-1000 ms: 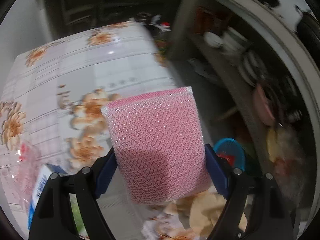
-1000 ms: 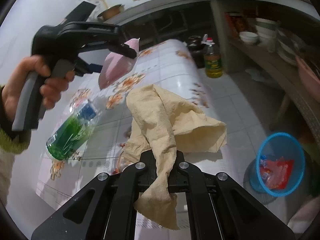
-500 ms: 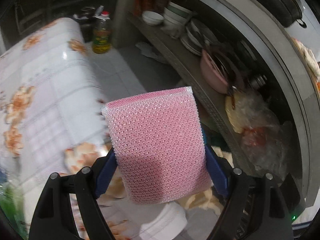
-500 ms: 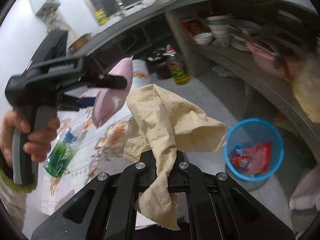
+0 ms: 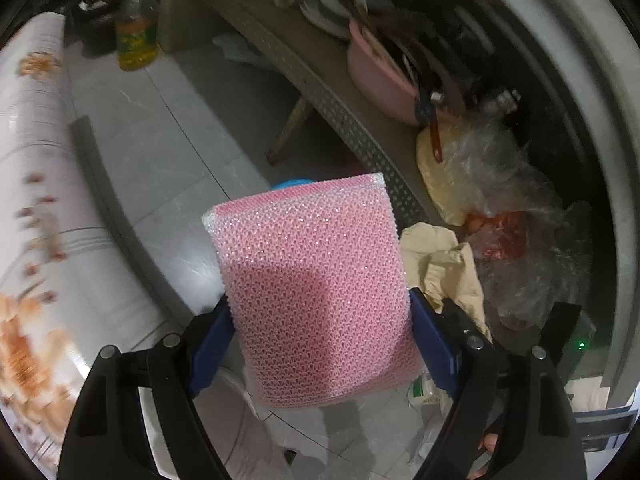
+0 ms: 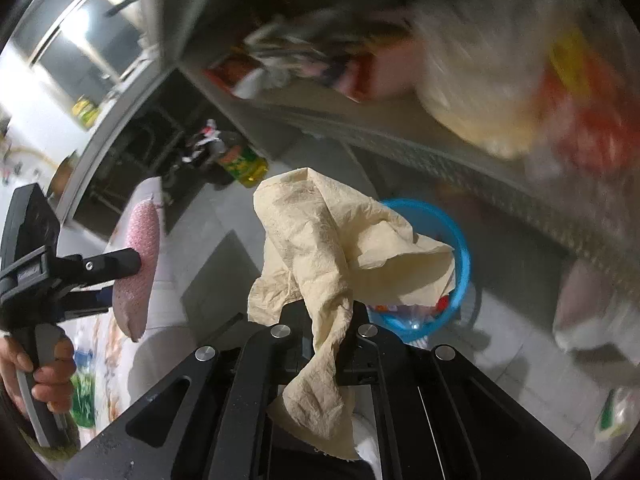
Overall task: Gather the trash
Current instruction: 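Carry the paper towel and pink sponge to the blue basket, then open both grippers over the basket to drop towel and sponge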
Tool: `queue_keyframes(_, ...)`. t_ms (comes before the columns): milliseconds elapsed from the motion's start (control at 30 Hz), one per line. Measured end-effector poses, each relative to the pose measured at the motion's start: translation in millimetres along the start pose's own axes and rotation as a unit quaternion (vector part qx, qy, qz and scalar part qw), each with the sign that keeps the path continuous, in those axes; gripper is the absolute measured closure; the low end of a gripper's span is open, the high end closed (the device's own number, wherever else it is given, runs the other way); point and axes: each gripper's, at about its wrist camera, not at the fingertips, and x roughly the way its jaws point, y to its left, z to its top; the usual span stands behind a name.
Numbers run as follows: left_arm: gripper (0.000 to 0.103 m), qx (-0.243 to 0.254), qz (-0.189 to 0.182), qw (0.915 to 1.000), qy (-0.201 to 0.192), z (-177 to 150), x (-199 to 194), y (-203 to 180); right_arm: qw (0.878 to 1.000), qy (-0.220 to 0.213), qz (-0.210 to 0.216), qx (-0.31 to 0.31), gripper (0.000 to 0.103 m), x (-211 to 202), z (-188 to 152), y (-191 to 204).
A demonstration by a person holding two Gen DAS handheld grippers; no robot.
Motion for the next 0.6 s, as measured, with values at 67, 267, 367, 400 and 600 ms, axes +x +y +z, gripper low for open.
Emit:
queue_keyframes(67,0.022,-0.005,0.002,0.9999,0.016,9,21,-3,1.000,0.014,-0.009,0.014,0.100,17,-1,-11)
queue_keyframes(267,0.022,-0.019,0.025,0.9976,0.061,35,92,-4,0.997,0.050,-0.036,0.041,0.100,72,0,-36)
queue_keyframes(367,0.022,-0.018,0.036,0.9963,0.075,46,118,-6,0.995,0.061,-0.049,0.060,0.099,100,4,-49)
queue_keyframes(400,0.022,-0.018,0.041,0.9959,0.079,50,128,-8,0.994,0.065,-0.053,0.068,0.099,111,6,-54)
queue_keyframes(600,0.018,-0.011,0.058,0.9943,0.089,75,174,-16,0.991,0.074,-0.064,0.086,0.086,164,14,-67)
